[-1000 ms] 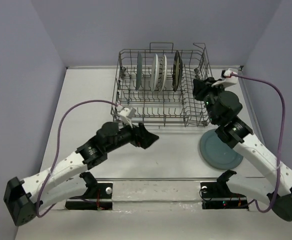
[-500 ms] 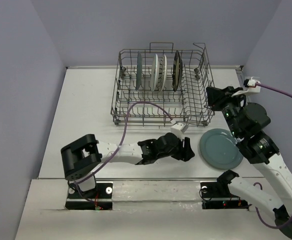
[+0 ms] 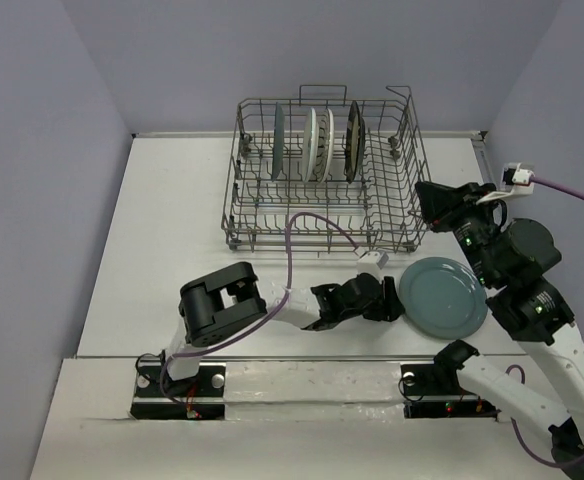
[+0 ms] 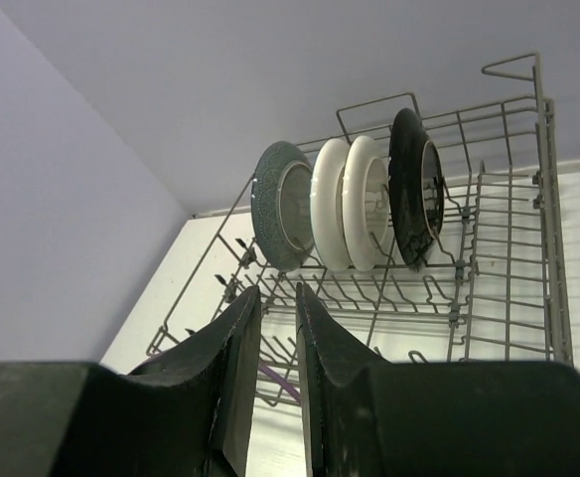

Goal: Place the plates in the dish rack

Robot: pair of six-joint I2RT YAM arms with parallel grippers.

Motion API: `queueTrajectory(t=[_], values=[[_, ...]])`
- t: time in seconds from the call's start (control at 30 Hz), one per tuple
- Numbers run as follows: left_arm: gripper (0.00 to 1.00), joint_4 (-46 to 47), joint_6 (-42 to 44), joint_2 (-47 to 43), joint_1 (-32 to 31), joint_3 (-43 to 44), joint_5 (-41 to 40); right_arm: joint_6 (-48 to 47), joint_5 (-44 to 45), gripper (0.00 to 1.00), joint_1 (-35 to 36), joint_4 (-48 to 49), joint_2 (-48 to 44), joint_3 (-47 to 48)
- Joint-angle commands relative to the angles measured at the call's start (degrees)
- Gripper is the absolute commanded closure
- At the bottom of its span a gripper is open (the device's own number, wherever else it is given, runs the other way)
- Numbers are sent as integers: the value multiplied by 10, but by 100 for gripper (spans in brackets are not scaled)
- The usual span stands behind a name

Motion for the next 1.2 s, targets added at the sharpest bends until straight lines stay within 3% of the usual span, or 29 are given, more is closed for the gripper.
queueTrajectory(t=[0.0, 0.4, 0.73, 0.83, 0.93, 0.97, 1.17], values=[[42, 59, -19, 24, 0, 39, -37, 21, -37, 74, -4, 11, 7, 11], [43, 82, -31, 106, 12, 82, -47, 39, -41, 73, -4, 27, 7, -10], [51, 141, -53, 130, 14, 57, -67, 48, -38, 73, -4, 43, 19, -30], [57, 152, -53, 143, 14, 59, -65, 54, -36, 73, -4, 52, 29, -34], [81, 159, -43, 150, 14, 62, -68, 56, -41, 73, -4, 65, 37, -36], [94, 160, -41, 147, 14, 57, -68, 56, -43, 73, -4, 68, 38, -37], [94, 203, -43, 94, 13, -18, -72, 61, -53, 73, -4, 83, 45, -51]])
